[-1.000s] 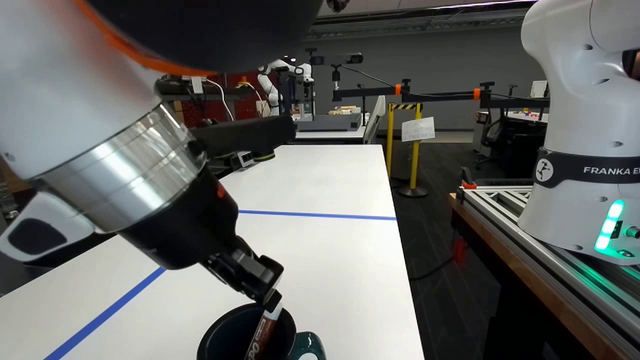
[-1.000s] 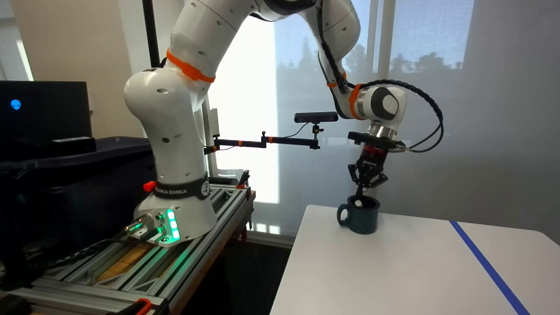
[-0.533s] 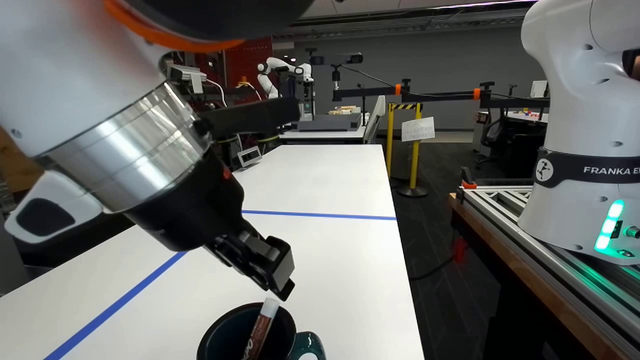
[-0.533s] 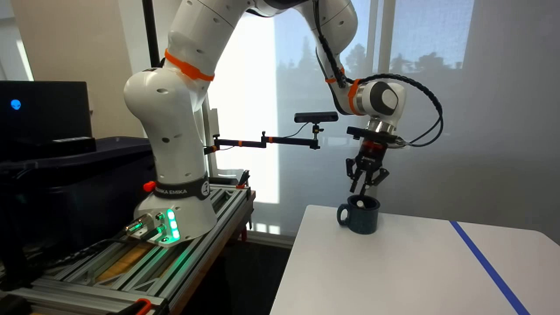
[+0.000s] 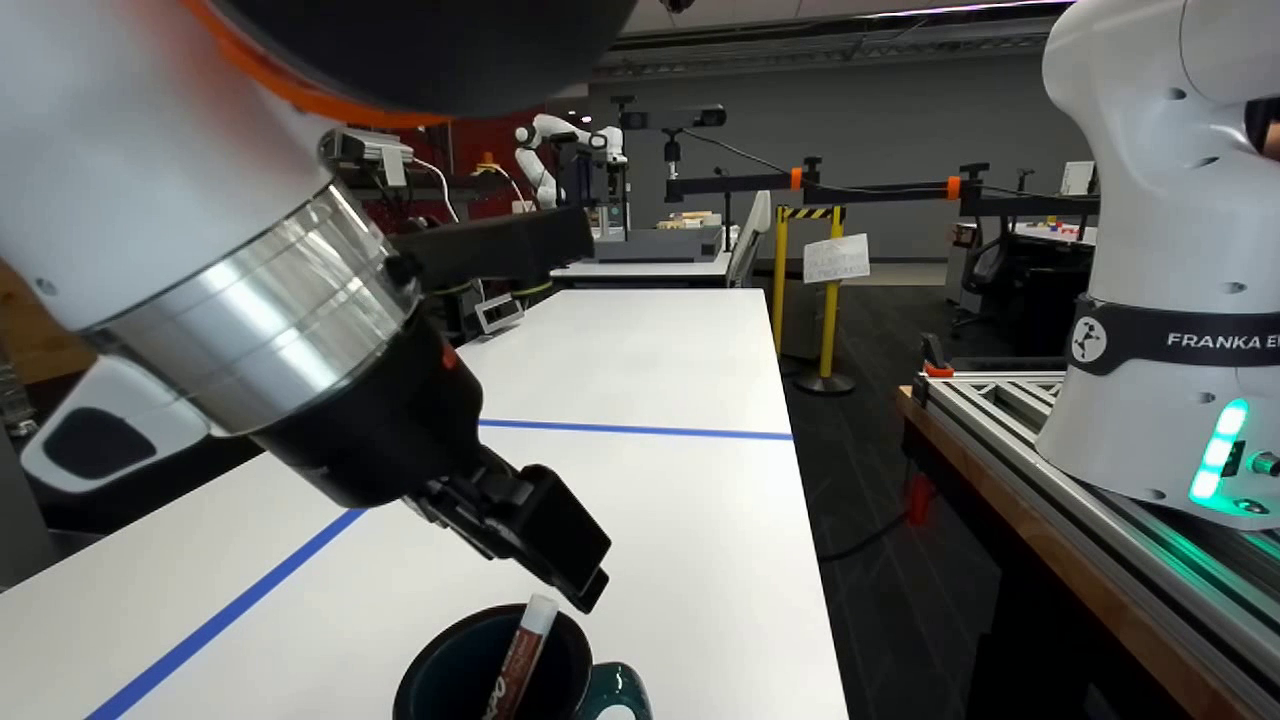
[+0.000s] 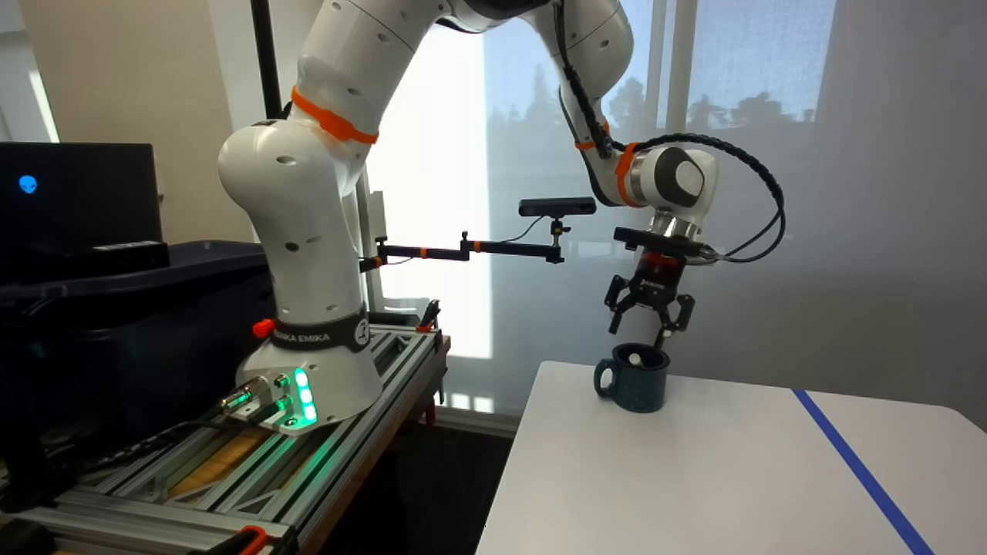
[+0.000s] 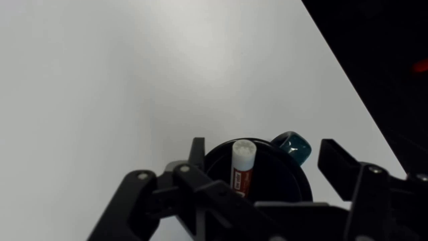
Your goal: Take the marker out of the cup
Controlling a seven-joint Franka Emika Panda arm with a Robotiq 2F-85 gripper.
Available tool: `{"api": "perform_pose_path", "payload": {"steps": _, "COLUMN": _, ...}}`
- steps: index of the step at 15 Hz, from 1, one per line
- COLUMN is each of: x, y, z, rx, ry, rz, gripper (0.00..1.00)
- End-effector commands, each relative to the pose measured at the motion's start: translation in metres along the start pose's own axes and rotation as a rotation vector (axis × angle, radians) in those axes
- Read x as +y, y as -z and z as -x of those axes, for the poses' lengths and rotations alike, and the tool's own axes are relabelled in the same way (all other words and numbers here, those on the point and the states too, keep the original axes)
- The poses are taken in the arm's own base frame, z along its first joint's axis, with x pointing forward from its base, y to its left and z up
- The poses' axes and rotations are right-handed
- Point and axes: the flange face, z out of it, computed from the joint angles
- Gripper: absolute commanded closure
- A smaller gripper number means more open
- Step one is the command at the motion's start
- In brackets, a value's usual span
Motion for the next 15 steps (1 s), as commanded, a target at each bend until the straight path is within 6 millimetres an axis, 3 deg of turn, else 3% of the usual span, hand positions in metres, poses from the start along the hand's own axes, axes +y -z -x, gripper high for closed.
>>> {"api": "perform_pose_path", "payload": {"steps": 1, "x": 0.007, "y": -0.004, "z": -0.008, "rx": 0.002, "ry": 0.006, "rz": 0.027, "gripper": 0.25}}
{"api": "perform_pose_path", "payload": {"steps": 2, "x": 0.007, "y": -0.005, "z": -0.010, "rx": 0.002, "ry": 0.008, "rz": 0.027, "gripper": 0.37}}
{"api": "perform_pose_path", "payload": {"steps": 4, "x": 0.007, "y": -0.007, "z": -0.013, "rx": 0.004, "ry": 0.008, "rz": 0.029, "gripper": 0.41}}
{"api": "perform_pose_path", "payload": {"steps": 12, "x": 0.010, "y": -0.014, "z": -0.021, "rx": -0.002, "ry": 0.011, "rz": 0.024, "gripper": 0.45}}
{"api": "perform_pose_path", "payload": {"steps": 15, "x": 0.010, "y": -0.017, "z": -0.024, "rx": -0.005, "ry": 0.011, "rz": 0.022, "gripper": 0.63}}
